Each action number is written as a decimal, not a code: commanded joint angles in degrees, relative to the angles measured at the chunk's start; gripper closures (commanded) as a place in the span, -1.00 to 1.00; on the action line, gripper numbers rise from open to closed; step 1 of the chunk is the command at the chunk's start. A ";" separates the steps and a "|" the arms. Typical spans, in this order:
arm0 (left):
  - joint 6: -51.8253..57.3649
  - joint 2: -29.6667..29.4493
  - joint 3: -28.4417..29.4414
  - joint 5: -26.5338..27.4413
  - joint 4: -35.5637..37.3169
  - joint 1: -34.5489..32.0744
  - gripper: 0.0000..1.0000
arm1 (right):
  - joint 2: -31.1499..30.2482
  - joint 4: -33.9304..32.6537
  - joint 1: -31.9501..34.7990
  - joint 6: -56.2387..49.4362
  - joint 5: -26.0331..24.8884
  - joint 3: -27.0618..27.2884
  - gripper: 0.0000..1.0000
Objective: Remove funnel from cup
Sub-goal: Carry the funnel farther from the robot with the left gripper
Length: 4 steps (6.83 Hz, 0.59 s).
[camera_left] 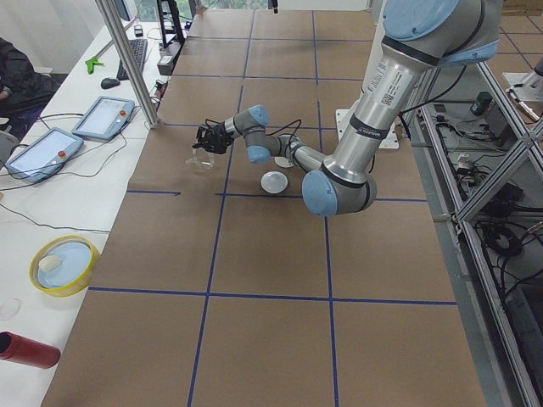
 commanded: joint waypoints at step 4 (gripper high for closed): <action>6.76 0.95 -0.47 -0.61 0.37 0.12 -1.00 | 0.00 0.01 0.00 0.00 0.00 0.00 -1.00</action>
